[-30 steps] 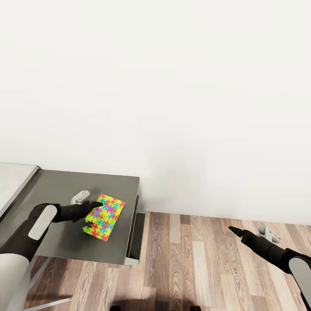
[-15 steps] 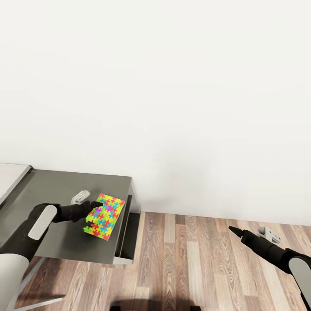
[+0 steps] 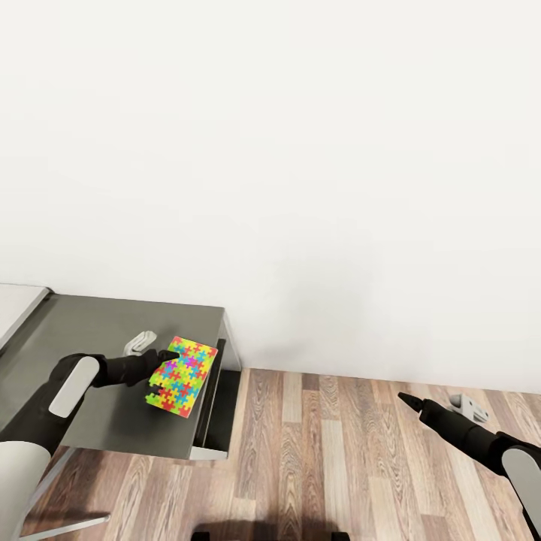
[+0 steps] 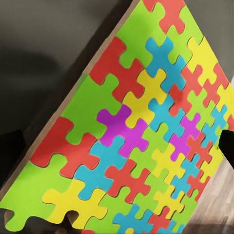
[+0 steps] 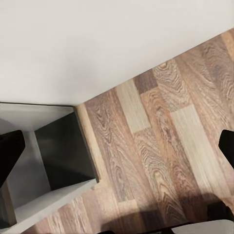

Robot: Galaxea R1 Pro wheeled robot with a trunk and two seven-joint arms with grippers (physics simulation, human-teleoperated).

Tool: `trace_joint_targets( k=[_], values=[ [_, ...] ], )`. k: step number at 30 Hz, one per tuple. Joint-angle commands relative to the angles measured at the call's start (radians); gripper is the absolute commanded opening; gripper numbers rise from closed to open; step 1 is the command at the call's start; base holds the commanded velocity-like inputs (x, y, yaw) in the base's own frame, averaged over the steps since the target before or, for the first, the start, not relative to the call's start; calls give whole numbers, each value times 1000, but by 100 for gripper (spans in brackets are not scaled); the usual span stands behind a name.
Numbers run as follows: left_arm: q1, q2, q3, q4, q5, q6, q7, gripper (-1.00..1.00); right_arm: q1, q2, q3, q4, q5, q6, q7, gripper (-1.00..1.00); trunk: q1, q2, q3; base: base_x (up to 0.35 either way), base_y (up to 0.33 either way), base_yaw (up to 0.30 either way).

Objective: Put all the toys in the child's room - the three board games (two on the bed and one on the table), the two jigsaw puzzles on the table, and the tennis ball on the table - inside the toy box on the table in the child's room.

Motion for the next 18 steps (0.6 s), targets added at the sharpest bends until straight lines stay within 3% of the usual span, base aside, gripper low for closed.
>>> trace_joint_targets(
  k=[1,7,18],
  values=[
    [0,1,-2,10,-12,2,-7,100,-1,0,-1,-1,-7,5,-5,100,1,-1,-2,0,-26,0],
    [0,1,-2,10,-12,2,-7,100,0,0,-1,0,-7,3,-5,100,1,-1,-2,0,-125,0],
    [0,1,-2,10,-13,2,-7,100,0,0,-1,0,-7,3,-5,100,1,-1,-2,0,-12,0]
  ],
)
